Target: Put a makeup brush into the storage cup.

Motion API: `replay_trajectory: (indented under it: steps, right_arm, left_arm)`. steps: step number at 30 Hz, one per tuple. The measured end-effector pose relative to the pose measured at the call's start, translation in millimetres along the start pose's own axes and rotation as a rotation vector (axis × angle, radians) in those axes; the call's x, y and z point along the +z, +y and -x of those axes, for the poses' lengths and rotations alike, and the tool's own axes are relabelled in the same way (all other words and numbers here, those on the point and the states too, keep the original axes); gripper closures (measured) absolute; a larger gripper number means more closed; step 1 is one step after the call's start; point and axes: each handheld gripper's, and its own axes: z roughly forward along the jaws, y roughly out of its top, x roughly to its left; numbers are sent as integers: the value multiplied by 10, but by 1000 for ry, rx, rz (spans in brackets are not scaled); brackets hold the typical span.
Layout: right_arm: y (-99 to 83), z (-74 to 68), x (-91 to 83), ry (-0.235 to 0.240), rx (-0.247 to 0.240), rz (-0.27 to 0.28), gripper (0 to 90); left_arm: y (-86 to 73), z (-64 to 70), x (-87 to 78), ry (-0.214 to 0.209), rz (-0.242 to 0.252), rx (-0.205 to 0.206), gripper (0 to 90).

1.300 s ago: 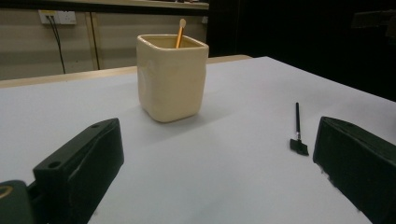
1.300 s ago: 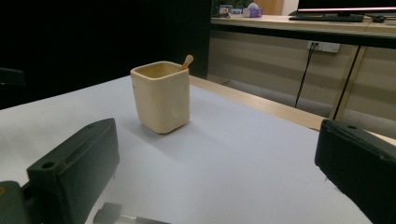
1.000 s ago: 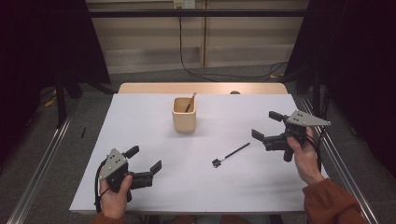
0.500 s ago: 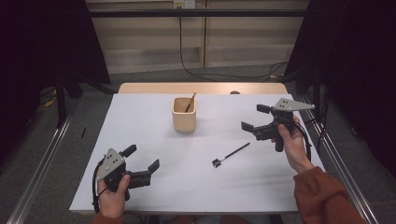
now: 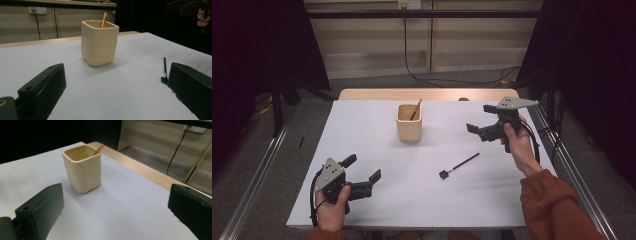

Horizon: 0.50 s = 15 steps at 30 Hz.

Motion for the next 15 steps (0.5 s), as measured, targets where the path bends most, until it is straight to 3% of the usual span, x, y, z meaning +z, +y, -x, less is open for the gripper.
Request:
replay_trajectory:
  steps: [4,7,15]
  right_arm:
    - [52,-9,48,19,-29,-82,2]
    - [62,-2,80,114,-21,-183,5]
    - [37,34,153,175,-41,-384,15]
  left_arm:
    - [-3,-9,-4,2,-2,-1,19]
    - [-1,-16,-1,9,-5,-1,19]
    - [-9,-38,-2,16,-4,-14,19]
